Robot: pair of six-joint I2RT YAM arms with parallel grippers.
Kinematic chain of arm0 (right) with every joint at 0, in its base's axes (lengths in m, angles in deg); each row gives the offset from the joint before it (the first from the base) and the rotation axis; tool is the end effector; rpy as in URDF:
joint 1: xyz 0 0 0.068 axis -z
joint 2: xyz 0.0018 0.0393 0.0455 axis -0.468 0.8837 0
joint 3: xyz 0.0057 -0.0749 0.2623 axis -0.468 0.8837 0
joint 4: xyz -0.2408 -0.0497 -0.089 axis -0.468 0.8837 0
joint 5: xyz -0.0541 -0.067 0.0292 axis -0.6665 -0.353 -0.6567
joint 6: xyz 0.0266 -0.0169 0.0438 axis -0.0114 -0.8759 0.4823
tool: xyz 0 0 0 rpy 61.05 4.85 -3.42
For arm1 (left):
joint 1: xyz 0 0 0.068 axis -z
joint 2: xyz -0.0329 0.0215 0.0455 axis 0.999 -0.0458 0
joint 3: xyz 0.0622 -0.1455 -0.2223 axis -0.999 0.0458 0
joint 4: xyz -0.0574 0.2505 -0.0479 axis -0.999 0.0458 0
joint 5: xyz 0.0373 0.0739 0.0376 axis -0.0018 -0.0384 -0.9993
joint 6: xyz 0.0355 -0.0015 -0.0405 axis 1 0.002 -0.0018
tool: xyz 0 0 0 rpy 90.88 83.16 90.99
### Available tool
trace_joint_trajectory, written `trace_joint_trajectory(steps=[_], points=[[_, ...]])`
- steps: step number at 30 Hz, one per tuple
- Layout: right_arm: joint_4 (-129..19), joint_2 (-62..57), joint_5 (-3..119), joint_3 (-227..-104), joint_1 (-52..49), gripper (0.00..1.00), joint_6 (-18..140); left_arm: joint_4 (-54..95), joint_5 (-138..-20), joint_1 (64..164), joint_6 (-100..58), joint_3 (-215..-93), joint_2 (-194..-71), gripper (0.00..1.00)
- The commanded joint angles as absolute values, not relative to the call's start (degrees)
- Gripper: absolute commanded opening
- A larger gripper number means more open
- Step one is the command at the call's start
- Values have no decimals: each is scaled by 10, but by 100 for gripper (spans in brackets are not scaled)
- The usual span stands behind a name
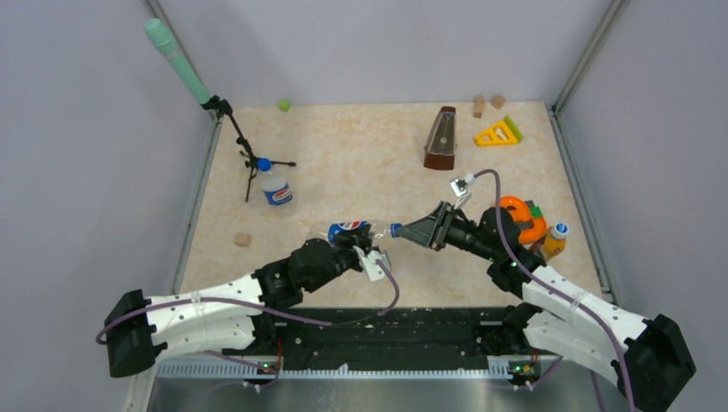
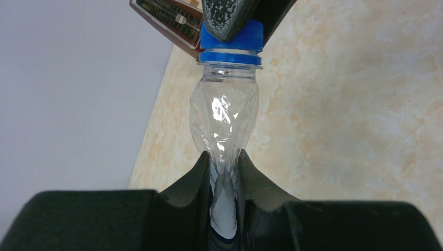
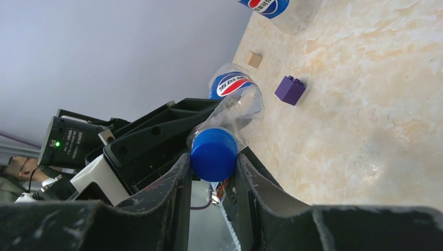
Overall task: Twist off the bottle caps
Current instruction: Unscrew the bottle cap from the plastic bottle.
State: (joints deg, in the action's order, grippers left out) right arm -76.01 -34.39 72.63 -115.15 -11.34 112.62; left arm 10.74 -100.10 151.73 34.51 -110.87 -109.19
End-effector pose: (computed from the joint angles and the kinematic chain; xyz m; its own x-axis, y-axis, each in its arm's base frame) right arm 0.1482 0.1385 0.2637 -0.7740 0.3859 -0.5019 -0.4200 0.2803 0.8632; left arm 0.0990 -0.1881 0.2593 0.4794 0.5537 -0.6809 0.6268 0.3270 0.7072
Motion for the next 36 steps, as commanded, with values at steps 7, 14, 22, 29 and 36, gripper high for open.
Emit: trace_joint_trajectory(steps=[7, 14, 22, 29, 36], points=[[-716, -345, 771, -1191, -115, 5, 1001, 150, -936, 1517, 240, -1158, -1080, 0], [-742, -374, 805, -1169, -114, 2, 962, 246, -809, 1472, 156, -1214, -1088, 0], [-700, -394, 829, -1168, -115, 1, 902, 338, -611, 1376, 81, -1271, -1102, 0], [-692, -415, 876, -1160, -115, 1, 859, 404, -524, 1358, 80, -1315, -1144, 0], [-695, -418, 884, -1142, -115, 3, 825, 410, -476, 1343, 80, -1329, -1168, 0]])
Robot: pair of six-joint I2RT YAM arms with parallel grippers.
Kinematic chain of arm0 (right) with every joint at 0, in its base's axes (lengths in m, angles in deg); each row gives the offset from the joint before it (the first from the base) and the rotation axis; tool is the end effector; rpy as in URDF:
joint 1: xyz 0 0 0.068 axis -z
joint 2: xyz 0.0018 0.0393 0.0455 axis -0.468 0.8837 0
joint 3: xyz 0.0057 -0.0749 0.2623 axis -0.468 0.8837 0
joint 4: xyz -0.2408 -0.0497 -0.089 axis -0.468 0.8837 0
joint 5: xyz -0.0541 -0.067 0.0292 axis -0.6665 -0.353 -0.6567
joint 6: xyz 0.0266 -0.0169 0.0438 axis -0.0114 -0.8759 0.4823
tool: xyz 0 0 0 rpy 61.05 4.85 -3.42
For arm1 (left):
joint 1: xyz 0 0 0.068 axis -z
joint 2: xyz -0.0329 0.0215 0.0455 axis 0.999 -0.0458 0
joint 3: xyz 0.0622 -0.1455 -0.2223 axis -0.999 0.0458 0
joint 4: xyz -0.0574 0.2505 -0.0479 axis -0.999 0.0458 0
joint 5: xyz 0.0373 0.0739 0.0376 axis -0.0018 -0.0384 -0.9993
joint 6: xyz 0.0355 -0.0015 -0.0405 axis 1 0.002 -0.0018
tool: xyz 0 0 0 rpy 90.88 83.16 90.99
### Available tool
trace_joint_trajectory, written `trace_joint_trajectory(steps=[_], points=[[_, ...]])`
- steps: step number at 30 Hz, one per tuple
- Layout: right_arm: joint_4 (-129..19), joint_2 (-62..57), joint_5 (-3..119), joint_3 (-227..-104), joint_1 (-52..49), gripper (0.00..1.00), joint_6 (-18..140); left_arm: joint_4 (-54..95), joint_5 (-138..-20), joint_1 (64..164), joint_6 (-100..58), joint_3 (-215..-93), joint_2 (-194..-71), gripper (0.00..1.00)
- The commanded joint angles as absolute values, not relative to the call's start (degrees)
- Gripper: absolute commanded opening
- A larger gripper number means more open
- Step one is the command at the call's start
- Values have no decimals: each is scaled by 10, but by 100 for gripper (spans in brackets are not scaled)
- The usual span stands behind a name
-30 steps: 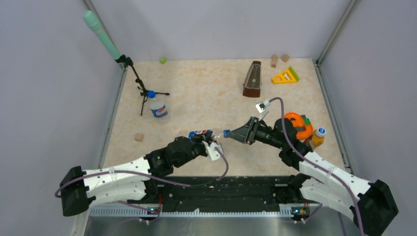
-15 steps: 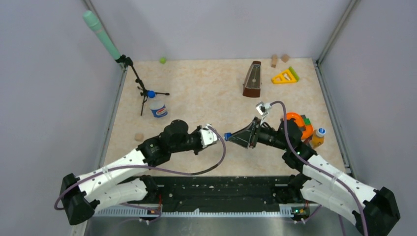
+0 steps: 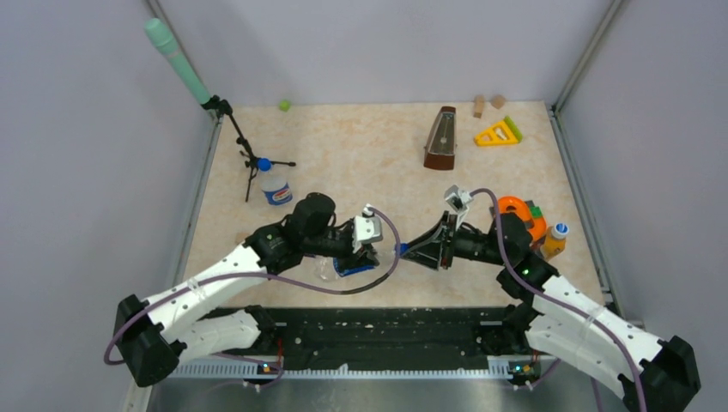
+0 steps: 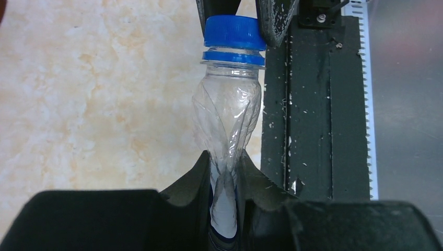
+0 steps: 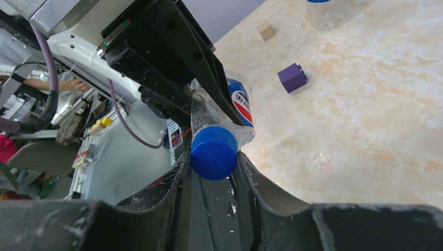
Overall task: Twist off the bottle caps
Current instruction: Unscrew the bottle cap from the plastic bottle.
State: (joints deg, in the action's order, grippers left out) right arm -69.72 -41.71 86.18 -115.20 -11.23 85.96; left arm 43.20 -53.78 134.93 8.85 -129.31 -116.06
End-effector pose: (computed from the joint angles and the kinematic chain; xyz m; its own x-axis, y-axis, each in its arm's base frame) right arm 0.1248 0.1284 0.2745 -0.5366 0.1144 -0.8361 -0.8038 0.2325 0.5477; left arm 0.1358 -0.1776 0.2941 -0.0559 0.4408 -0.8959 0.9960 0.0871 -0.0193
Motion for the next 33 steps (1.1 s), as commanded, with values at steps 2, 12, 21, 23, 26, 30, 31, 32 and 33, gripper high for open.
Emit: trace_joint_trajectory(steps=[2, 12, 21, 23, 26, 30, 31, 32, 33], points=[[-690, -417, 878, -1144, -115, 6, 821, 419, -465, 1342, 83, -1335, -1174, 0], [-640, -433, 752, -1166, -115, 53, 870, 336, -617, 1342, 82, -1269, -1149, 0], [-665, -459, 708, -1168, -114, 65, 948, 231, -694, 1351, 143, -1186, -1105, 0], [-654, -456, 693, -1173, -115, 65, 960, 217, -719, 1358, 156, -1179, -1096, 0], [-629, -442, 673, -1185, -114, 65, 964, 201, -753, 1375, 178, -1167, -1088, 0], [-644, -420, 666, -1185, -114, 64, 994, 160, -818, 1413, 212, -1140, -1079, 0], [-660, -415, 670, -1181, -114, 64, 1007, 151, -834, 1423, 220, -1136, -1078, 0], [-680, -412, 675, -1176, -115, 64, 1020, 146, -847, 1431, 227, -1133, -1078, 0], [-699, -408, 677, -1171, -114, 64, 1032, 144, -854, 1436, 232, -1131, -1079, 0]])
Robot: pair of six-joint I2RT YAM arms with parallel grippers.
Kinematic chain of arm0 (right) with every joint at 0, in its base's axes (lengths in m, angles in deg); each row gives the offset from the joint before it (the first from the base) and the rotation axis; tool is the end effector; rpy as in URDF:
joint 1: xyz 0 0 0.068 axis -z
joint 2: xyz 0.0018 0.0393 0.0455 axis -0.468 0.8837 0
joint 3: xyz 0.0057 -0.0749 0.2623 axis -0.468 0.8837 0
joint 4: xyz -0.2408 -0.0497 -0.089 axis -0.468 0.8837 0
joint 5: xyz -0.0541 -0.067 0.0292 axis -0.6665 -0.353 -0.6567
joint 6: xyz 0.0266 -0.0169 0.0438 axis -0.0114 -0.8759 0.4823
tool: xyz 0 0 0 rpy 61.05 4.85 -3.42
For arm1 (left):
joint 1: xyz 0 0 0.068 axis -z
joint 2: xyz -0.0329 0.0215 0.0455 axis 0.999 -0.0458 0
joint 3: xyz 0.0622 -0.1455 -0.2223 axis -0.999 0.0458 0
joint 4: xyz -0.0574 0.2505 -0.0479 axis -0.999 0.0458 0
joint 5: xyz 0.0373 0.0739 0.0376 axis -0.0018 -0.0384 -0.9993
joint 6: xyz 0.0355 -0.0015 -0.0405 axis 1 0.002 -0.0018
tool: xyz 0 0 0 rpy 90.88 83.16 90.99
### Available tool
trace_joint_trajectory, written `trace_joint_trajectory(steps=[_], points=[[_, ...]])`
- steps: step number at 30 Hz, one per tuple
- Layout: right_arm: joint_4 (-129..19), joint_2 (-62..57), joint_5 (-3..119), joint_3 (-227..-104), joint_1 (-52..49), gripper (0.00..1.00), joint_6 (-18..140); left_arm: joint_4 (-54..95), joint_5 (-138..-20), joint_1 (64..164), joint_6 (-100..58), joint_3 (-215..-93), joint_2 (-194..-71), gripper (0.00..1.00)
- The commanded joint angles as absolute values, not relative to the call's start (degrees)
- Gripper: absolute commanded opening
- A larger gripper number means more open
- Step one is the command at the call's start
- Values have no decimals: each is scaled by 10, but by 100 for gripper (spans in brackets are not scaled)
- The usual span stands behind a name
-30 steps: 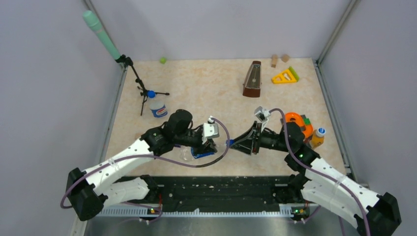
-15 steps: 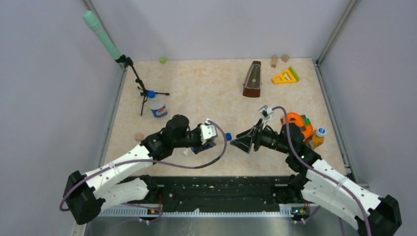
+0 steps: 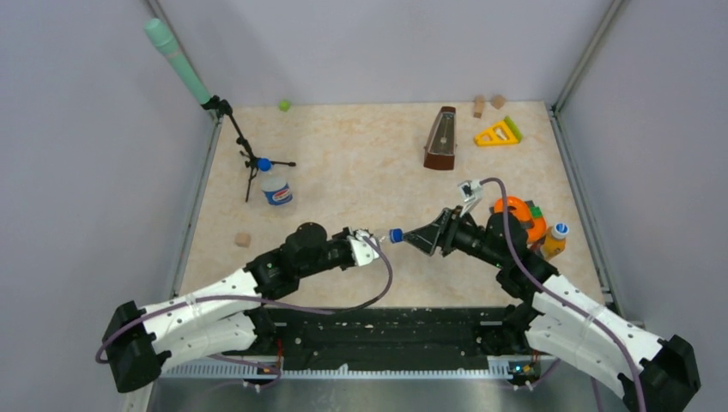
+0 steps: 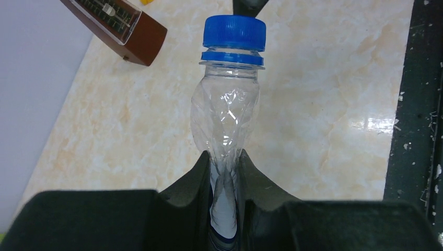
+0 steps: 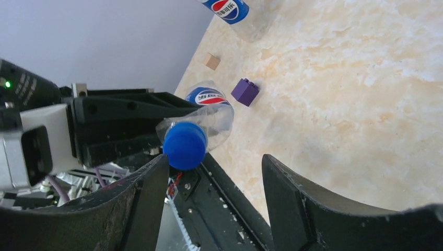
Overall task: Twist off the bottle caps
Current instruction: Unscrew the bottle cap from the plastic bottle.
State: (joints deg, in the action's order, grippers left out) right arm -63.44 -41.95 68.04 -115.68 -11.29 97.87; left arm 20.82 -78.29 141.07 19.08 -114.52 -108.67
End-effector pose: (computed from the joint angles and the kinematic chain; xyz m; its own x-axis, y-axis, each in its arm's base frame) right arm 0.1337 0.1230 0.2662 -0.6554 0.3155 -0.6863 -0.5304 0.4546 0.7156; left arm 0.1201 -0.1729 0.2650 0.2626 0.4289 -0.8643 0.8622 0.2978 0.4098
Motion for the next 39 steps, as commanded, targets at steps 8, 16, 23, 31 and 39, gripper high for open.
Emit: trace_joint_trajectory(steps=[8, 16, 23, 31, 39], points=[[-763, -399, 696, -1148, -115, 62, 1068, 142, -896, 1448, 247, -1130, -1086, 0], [-759, -366, 699, -1155, -115, 57, 1073, 123, -878, 1454, 250, -1126, -1090, 0], [-814, -343, 724, -1143, -115, 43, 1092, 127, -864, 1457, 244, -1124, -1096, 0], [-804, -332, 728, -1148, -114, 26, 1082, 134, -866, 1457, 248, -1125, -1093, 0], [-786, -319, 785, -1167, -114, 30, 1022, 156, -853, 1457, 214, -1141, -1098, 0]])
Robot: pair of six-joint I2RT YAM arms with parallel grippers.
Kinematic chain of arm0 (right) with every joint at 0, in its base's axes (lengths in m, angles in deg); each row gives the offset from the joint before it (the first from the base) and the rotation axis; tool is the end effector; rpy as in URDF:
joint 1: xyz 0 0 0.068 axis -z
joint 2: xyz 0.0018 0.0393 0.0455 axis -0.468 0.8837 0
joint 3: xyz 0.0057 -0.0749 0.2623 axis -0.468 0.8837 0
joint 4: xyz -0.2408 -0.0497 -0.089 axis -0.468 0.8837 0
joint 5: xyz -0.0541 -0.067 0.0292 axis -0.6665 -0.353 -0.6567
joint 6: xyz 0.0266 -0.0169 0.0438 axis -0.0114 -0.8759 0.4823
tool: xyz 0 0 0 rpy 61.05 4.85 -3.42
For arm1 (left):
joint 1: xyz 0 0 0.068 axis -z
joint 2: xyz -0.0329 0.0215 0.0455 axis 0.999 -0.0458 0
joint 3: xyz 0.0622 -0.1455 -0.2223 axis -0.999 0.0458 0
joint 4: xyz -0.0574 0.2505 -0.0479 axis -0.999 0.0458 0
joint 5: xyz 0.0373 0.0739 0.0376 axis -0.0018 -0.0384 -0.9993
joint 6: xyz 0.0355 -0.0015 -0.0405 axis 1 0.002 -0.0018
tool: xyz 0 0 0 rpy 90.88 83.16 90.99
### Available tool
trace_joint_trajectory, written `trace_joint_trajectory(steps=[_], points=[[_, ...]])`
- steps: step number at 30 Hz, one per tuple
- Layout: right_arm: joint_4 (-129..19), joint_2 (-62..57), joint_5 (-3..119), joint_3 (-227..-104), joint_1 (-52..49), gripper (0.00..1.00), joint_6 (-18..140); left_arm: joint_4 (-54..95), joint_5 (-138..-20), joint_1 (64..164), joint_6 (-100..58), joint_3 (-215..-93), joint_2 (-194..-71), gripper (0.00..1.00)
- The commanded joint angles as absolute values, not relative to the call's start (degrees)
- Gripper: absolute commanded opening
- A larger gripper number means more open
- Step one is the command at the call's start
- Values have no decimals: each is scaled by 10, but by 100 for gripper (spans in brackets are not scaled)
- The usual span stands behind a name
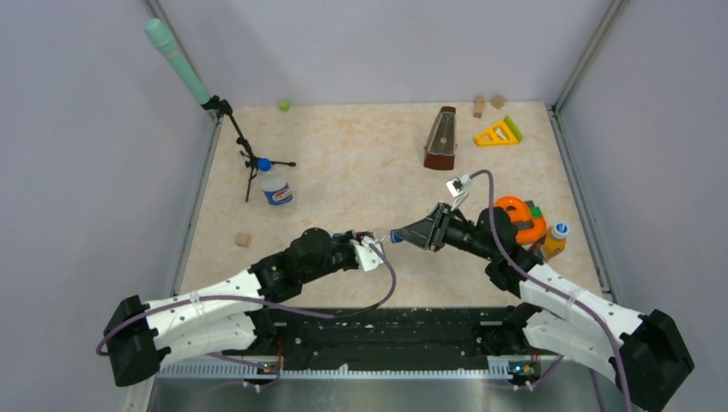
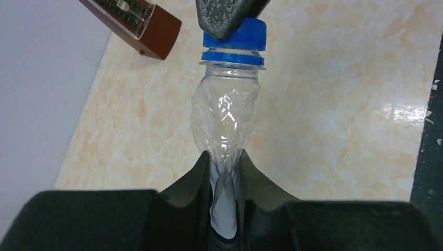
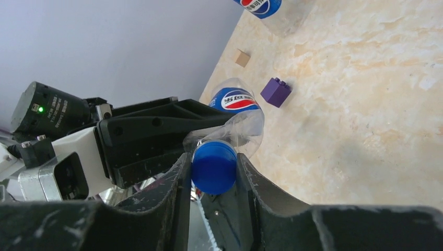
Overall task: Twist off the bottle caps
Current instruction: Unscrew the bottle cap from the plastic bottle.
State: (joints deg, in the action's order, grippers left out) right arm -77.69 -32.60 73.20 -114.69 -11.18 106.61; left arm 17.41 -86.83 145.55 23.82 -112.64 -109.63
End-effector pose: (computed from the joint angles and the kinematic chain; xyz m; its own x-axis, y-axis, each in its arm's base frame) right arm 0.1517 0.1410 0.2582 -0.7331 0.3459 -0.5857 -0.4945 0.3203 0.8080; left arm 0.1122 -0.1814 0.2563 0.3365 0.4867 -0.8061 0.7986 0.3061 0.5182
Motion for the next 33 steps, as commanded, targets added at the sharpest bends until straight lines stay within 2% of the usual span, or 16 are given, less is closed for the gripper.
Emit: trace_joint_trajectory(steps=[1, 3, 11, 12, 17, 27, 33], points=[[-772, -318, 783, -1172, -114, 37, 1015, 158, -854, 1457, 213, -1142, -1099, 0], [-745, -318, 776, -1183, -115, 40, 1008, 160, -857, 1457, 214, -1145, -1103, 0], [-763, -314, 783, -1181, -114, 2, 1010, 174, -857, 1457, 215, -1150, -1101, 0], [-770, -315, 785, -1178, -115, 0, 1007, 177, -853, 1457, 213, -1151, -1100, 0], [-791, -328, 795, -1159, -115, 0, 972, 249, -811, 1453, 166, -1188, -1105, 0], [-764, -374, 840, -1139, -115, 0, 884, 360, -555, 1369, 111, -1261, -1140, 0], [-720, -390, 857, -1144, -115, 0, 840, 393, -495, 1344, 68, -1300, -1178, 0]])
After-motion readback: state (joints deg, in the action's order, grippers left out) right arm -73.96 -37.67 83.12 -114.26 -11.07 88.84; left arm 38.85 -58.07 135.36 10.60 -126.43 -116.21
